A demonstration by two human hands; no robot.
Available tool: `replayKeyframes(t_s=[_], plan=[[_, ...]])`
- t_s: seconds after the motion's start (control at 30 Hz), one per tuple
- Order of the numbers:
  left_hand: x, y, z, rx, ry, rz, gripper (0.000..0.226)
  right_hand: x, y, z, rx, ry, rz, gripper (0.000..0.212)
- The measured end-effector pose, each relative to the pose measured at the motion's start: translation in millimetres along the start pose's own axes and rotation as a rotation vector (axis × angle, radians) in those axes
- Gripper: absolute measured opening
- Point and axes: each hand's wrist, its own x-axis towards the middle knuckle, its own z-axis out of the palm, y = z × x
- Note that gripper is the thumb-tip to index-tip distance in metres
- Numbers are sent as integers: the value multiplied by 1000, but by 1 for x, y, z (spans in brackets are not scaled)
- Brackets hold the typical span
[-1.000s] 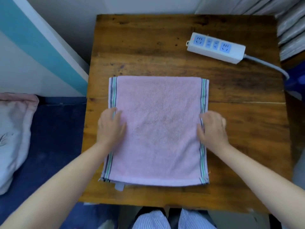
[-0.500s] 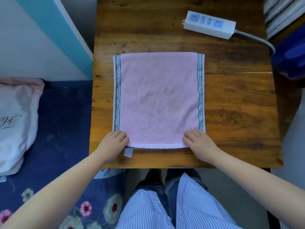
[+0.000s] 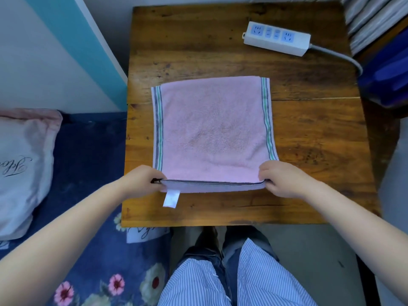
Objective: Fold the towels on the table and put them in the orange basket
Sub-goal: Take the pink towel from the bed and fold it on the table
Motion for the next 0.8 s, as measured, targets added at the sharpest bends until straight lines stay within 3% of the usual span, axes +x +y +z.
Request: replayKeyframes(t_s=[0.13,0.27,0.33,0.43,0.53,0.67,0.8], plan=[[-11,-3,-32,-83,-269,-15,16,-7,13,-27,238,-179,52,32],[-7,-6,-53,-135,-310,-52,33,7,14,-55,348,-382,73,35],[4,-6,-63,-185,-179,-104,27,21,18,-72,282,-263,115,34],[25,-5,-75,-379,210,-154,17,45,28,-96,190,76,190,22],[48,-3,-82,-541,523,-165,13,71,40,-109,169,266,240,12],[73,0,-87,-530,743,-175,5,96,55,-112,148,399,267,19],[96,4,-88,-557,846,-247,17,113,68,-108,175,438,275,16]])
